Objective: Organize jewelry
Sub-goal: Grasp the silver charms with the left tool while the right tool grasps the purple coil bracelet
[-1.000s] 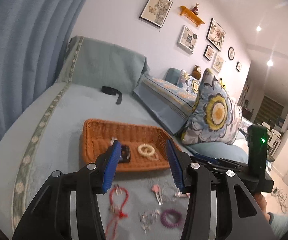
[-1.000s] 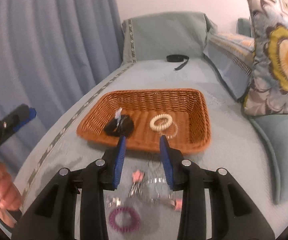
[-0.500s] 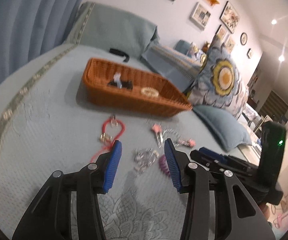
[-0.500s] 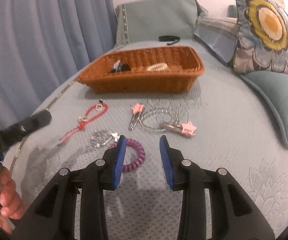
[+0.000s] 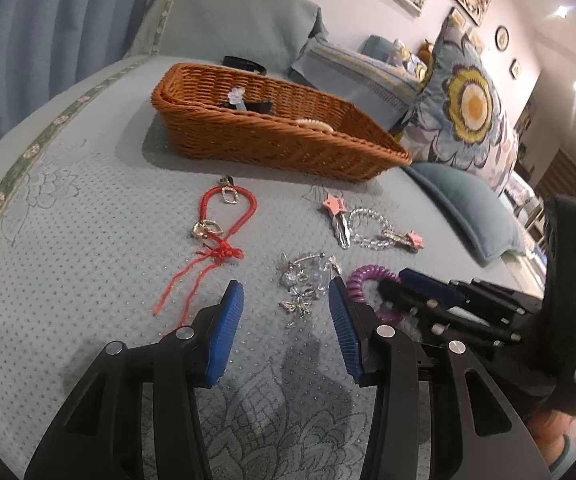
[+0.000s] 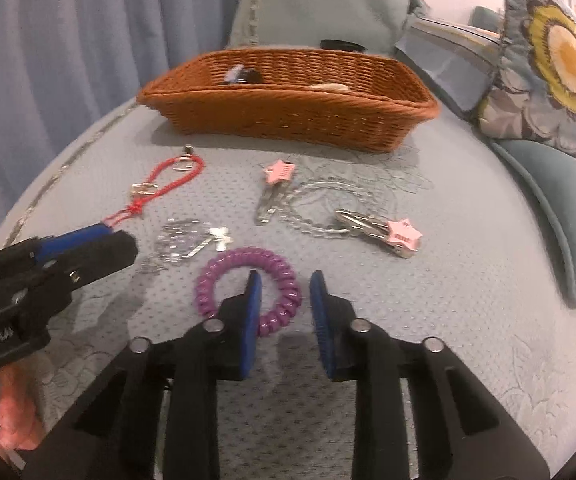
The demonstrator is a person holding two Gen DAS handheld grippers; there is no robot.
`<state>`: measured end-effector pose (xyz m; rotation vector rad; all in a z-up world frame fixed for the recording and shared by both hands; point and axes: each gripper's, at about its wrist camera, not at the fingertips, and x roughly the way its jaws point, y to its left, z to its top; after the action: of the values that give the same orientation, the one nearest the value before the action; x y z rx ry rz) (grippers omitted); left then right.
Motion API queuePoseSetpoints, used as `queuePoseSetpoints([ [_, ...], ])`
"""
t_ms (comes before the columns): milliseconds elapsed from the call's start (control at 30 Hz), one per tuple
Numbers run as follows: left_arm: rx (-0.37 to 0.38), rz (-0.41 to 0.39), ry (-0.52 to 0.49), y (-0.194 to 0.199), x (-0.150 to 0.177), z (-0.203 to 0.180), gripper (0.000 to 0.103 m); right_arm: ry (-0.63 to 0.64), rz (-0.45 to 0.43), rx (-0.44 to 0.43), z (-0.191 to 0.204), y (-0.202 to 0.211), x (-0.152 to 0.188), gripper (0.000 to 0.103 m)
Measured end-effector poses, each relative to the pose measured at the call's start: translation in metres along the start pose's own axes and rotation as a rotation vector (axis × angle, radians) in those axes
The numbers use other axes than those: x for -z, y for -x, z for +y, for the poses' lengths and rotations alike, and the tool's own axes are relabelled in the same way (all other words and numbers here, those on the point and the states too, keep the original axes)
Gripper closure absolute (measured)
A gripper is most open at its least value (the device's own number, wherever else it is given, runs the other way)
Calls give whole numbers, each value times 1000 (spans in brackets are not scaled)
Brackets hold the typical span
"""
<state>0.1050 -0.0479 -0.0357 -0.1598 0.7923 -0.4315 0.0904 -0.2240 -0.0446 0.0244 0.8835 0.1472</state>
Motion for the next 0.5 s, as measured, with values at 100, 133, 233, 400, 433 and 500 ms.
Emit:
queuePoseSetpoints([
  [100,-9,21,-24,-5,-1,-5,61,-54,-2,46,-14,1,1,84],
  [133,-13,27,-31,-7,-3,-7,61,-66,-3,45,-18,1,1,84],
  [233,-40,57,-52,-18,-8,-12,59,-97,-1,10,-26,2,1,84],
  [400,-61,80,-106,-30,-11,-24,43,-95,0,2,-25,0,-3,83],
  [433,-69,84,-119,-33,-12,-27,42,-94,7,-8,-25,-2,-4,80],
  [500,-97,92,-146,-38,-14,-31,42,-83,10,-22,-23,-3,-4,74],
])
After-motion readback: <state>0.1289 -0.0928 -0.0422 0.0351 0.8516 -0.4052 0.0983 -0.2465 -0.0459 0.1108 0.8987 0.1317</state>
